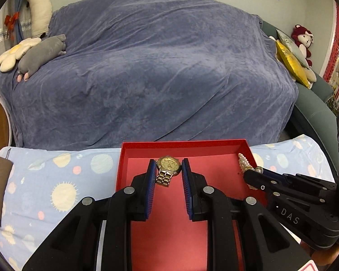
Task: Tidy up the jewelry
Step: 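Carry both into the red box and open both grippers to release them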
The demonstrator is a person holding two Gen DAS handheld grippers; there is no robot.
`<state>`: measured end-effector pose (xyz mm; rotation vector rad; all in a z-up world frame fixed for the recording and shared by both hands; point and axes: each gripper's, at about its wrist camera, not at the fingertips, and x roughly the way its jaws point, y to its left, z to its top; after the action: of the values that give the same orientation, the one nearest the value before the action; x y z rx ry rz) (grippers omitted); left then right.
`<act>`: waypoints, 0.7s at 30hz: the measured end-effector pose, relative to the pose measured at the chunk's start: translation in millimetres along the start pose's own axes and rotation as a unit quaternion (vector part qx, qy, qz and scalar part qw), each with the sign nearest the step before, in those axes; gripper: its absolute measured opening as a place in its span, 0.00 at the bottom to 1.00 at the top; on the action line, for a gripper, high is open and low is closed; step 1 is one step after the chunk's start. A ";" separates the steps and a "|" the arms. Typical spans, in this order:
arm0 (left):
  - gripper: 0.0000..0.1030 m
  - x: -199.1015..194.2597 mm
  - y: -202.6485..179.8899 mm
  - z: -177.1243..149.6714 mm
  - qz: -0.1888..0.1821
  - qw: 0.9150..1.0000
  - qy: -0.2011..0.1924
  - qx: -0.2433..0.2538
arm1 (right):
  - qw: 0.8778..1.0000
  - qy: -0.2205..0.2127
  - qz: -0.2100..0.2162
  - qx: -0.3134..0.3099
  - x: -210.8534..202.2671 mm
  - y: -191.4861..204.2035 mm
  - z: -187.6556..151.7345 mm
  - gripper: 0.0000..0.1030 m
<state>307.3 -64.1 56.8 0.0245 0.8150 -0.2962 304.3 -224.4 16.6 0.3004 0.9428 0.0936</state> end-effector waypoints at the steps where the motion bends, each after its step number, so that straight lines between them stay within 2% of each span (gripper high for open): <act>1: 0.19 12.1 1.2 1.3 0.000 1.000 0.007 -0.002 | 1.000 0.006 -0.002 -0.002 8.6 -1.2 3.3 0.14; 7: 0.19 59.5 11.1 3.1 0.007 0.999 0.034 -0.009 | 0.999 0.039 -0.014 -0.013 50.7 -10.4 12.5 0.15; 10: 0.19 66.7 12.3 3.4 0.010 0.999 0.030 -0.007 | 0.999 0.043 -0.020 -0.016 55.6 -10.5 9.8 0.18; 11: 0.23 66.6 13.8 4.1 0.011 1.000 0.025 -0.012 | 0.999 0.042 -0.025 -0.015 54.1 -11.1 8.5 0.23; 13: 0.26 61.3 17.7 6.0 0.006 0.999 0.021 -0.023 | 0.999 0.030 -0.026 -0.007 43.3 -12.1 5.1 0.26; 15: 0.35 52.0 19.9 8.0 0.008 0.999 0.016 -0.031 | 1.000 0.020 -0.014 0.002 26.1 -13.4 -1.3 0.26; 19: 0.36 8.9 22.9 -2.7 0.012 0.999 0.005 -0.036 | 1.000 0.002 -0.009 -0.007 -22.1 -7.6 -22.3 0.26; 20: 0.36 -3.1 23.1 -6.6 0.014 0.999 0.003 -0.036 | 1.000 -0.004 -0.008 -0.012 -36.2 -4.3 -29.0 0.28; 21: 0.36 -15.8 23.2 -11.3 0.017 0.999 0.002 -0.036 | 1.000 -0.011 -0.007 -0.016 -50.2 -1.3 -36.6 0.33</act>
<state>295.2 -36.4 58.3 -0.0281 0.8275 -0.2356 245.2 -228.4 35.3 0.2656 0.9208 0.0922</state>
